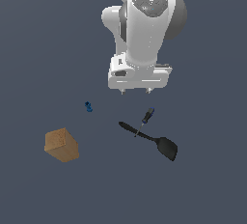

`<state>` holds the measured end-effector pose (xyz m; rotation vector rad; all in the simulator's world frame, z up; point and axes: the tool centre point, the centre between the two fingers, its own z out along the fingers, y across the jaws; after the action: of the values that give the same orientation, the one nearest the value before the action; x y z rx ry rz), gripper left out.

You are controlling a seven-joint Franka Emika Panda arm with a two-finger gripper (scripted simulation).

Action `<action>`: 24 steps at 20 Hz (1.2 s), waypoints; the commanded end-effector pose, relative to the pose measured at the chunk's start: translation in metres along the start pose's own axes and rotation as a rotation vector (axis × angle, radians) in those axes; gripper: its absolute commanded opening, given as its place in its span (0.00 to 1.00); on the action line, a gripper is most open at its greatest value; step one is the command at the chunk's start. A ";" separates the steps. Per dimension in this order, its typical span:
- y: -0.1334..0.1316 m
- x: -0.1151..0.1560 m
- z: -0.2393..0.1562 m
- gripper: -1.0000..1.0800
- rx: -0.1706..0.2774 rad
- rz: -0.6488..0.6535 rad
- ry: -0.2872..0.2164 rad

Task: Pick up a designated object from a clutter of objects.

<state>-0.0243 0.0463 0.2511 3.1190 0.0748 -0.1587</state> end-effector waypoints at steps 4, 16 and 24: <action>-0.010 0.009 0.026 0.96 0.002 0.086 0.015; -0.039 0.026 0.102 0.96 0.017 0.336 0.059; -0.056 0.028 0.145 0.96 0.032 0.480 0.082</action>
<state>-0.0132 0.0982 0.1098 3.0670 -0.6327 -0.0306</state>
